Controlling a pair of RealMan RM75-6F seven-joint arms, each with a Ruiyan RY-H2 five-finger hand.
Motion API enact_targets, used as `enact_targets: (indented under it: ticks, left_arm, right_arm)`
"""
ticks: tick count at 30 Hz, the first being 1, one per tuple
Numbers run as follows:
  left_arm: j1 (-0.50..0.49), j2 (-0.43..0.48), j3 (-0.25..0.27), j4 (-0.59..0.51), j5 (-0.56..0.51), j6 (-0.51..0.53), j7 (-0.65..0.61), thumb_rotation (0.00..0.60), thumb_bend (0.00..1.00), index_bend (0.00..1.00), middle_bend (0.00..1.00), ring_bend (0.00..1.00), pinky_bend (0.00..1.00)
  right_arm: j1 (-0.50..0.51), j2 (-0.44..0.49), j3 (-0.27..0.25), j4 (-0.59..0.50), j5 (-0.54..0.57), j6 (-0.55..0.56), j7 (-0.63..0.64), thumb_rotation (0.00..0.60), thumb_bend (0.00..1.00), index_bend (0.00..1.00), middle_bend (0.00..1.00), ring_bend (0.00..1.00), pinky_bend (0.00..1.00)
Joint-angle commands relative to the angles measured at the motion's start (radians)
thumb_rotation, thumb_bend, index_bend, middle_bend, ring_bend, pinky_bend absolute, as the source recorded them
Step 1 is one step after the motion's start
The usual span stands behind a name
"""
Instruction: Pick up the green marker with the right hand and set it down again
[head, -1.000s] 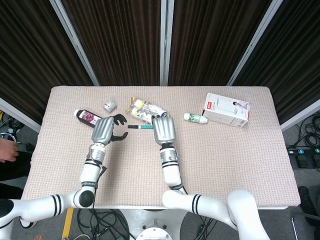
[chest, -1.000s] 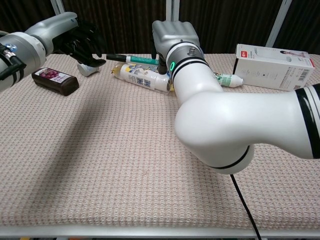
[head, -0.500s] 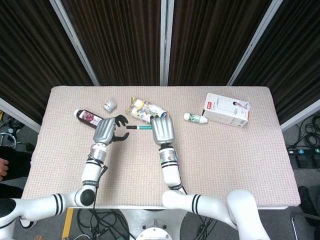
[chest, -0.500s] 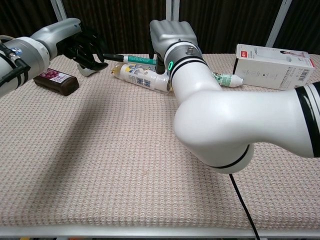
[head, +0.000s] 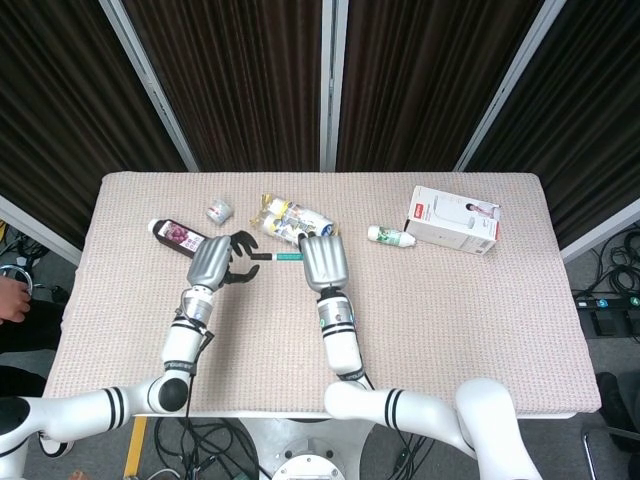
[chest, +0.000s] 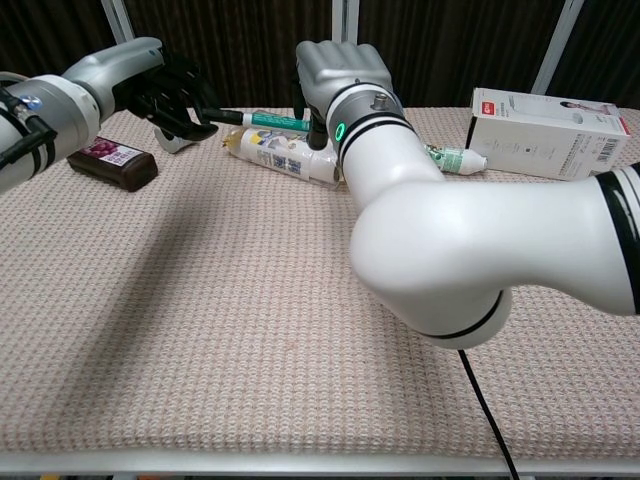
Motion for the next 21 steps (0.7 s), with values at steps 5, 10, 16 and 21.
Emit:
enact_targets:
  ticks: [5,10,16,21]
  left_arm:
    - [0.003,0.006,0.000,-0.004,0.000,-0.016,-0.026,0.600,0.36,0.45,0.50,0.48,0.53]
    - [0.000,0.010,-0.003,-0.005,-0.001,-0.025,-0.036,0.600,0.41,0.46,0.51,0.49,0.53]
    - [-0.001,0.013,-0.004,-0.010,-0.006,-0.049,-0.064,0.600,0.42,0.47,0.52,0.50,0.54]
    - [-0.001,0.014,-0.006,-0.002,-0.007,-0.067,-0.093,0.600,0.42,0.48,0.53,0.51,0.55]
  right_arm:
    - [-0.004,0.006,-0.009,-0.006,-0.003,0.000,0.002,0.600,0.35,0.64,0.62,0.87,0.96]
    - [-0.005,0.006,-0.013,-0.008,-0.002,-0.003,0.004,0.600,0.35,0.64,0.62,0.87,0.96]
    - [-0.004,0.009,-0.015,-0.009,-0.006,-0.007,0.012,0.600,0.35,0.64,0.62,0.87,0.96]
    - [-0.006,0.012,-0.019,-0.013,-0.009,-0.007,0.013,0.600,0.35,0.64,0.62,0.87,0.96]
